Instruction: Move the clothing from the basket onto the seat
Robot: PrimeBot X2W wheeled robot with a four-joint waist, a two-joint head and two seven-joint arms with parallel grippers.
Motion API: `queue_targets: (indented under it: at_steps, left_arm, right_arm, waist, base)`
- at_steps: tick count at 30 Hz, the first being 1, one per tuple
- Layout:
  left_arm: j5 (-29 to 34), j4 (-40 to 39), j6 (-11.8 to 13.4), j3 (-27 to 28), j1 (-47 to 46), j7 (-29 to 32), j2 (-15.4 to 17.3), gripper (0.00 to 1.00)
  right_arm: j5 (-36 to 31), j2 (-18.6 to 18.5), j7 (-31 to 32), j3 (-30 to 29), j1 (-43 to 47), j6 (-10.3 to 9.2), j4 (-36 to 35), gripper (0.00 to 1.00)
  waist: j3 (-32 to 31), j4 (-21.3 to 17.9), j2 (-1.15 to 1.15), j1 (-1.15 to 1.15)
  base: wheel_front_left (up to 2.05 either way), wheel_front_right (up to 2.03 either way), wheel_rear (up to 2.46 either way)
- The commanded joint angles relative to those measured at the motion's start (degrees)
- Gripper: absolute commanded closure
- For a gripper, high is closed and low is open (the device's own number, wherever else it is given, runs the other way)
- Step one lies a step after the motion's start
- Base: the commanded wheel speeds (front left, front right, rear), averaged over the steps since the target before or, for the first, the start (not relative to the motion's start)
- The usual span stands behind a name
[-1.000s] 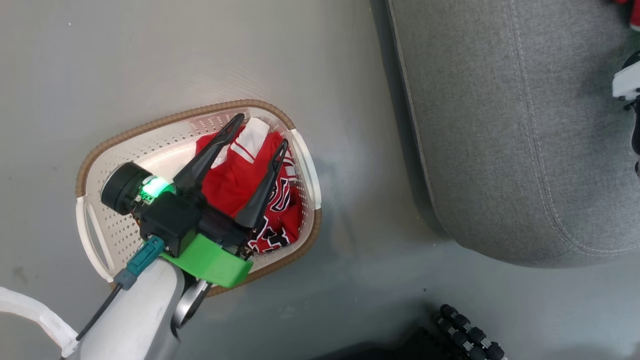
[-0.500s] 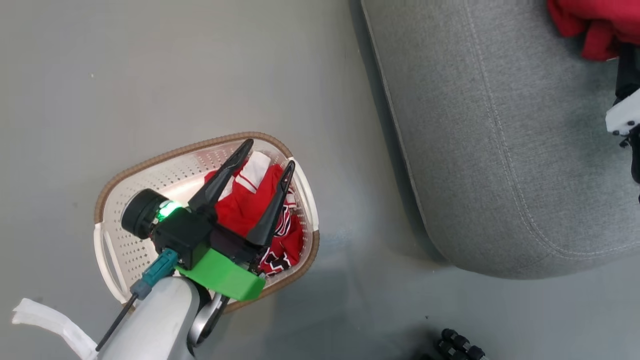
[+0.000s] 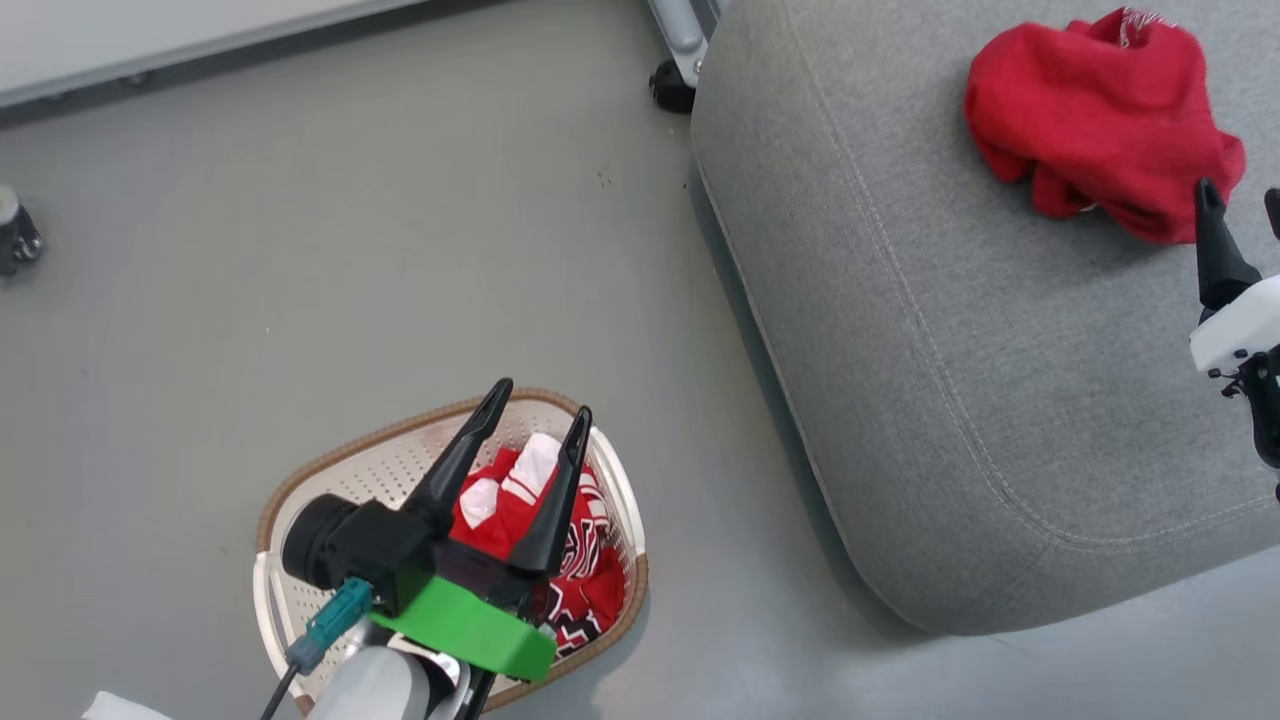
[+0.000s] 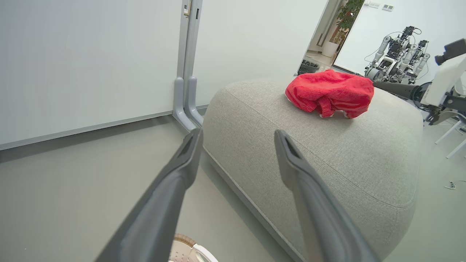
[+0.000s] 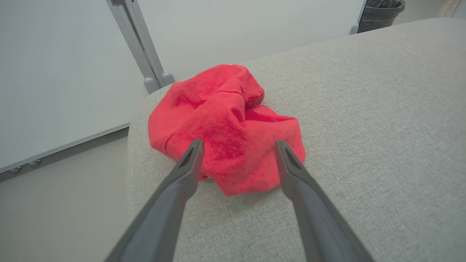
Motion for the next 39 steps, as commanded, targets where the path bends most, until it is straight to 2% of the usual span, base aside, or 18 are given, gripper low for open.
queue_targets:
  at_steps: [1, 5, 9, 14, 18, 22, 29, 33, 39]
  left_arm:
    - [-0.23, -0.17, -0.16, 0.7, 1.89, 0.0, -0.49, 0.0]
    - [0.04, -0.45, -0.16, 2.62, 4.71, 0.0, -1.77, 0.0]
    - [-0.28, -0.77, -0.16, 5.44, 7.23, 0.0, -2.87, 0.0]
    - [-0.3, -1.27, -0.16, 8.2, 9.51, 0.0, -3.8, 0.0]
    - [-0.15, -1.04, -0.16, 9.37, 10.71, 0.0, -4.29, 0.0]
    - [-0.13, -0.31, -0.16, 10.91, 11.84, 0.0, -4.77, 0.0]
    - [0.2, 1.39, -0.16, 13.1, 13.68, 0.0, -5.88, 0.0]
    - [0.32, 1.72, -0.16, 13.61, 14.4, 0.0, -6.2, 0.0]
    - [0.17, 1.66, -0.16, 13.91, 15.27, 0.0, -6.54, 0.0]
  right_arm:
    - [0.13, -0.92, -0.05, 0.65, 2.08, -0.08, -2.53, 0.0]
    - [0.48, -2.76, -0.06, -1.21, 6.05, -0.08, -11.93, 0.0]
    - [-1.3, -2.3, -0.05, -3.75, 11.19, -0.07, -22.05, 0.0]
    - [-4.21, 1.44, -0.04, -5.84, 17.78, -0.06, -34.05, 0.0]
    - [-8.35, 6.03, -0.04, -7.57, 22.89, -0.05, -40.19, 0.0]
    - [-12.92, 10.72, -0.05, -7.84, 27.94, -0.05, -43.46, 0.0]
    - [-20.08, 17.65, -0.05, -10.46, 34.96, -0.04, -44.19, 0.0]
    - [-23.9, 19.71, -0.04, -11.7, 37.36, -0.04, -43.68, 0.0]
    - [-25.25, 22.08, -0.05, -13.05, 38.69, -0.04, -43.08, 0.0]
  waist:
    - [-7.07, -0.15, 0.0, 0.0]
    - [-10.63, 0.54, 0.0, 0.0]
    - [-13.45, 1.91, 0.0, 0.0]
    - [-15.58, 4.45, 0.0, 0.0]
    - [-16.76, 7.29, 0.0, 0.0]
    - [-17.47, 10.23, 0.0, 0.0]
    - [-18.37, 14.96, 0.0, 0.0]
    - [-18.7, 16.91, 0.0, 0.0]
    - [-18.85, 18.29, 0.0, 0.0]
  base:
    - [0.0, 0.0, 0.0]
    - [0.0, 0.0, 0.0]
    - [0.0, 0.0, 0.0]
    - [0.0, 0.0, 0.0]
    - [0.0, 0.0, 0.0]
    - [0.0, 0.0, 0.0]
    - [0.0, 0.0, 0.0]
    - [0.0, 0.0, 0.0]
    - [0.0, 0.0, 0.0]
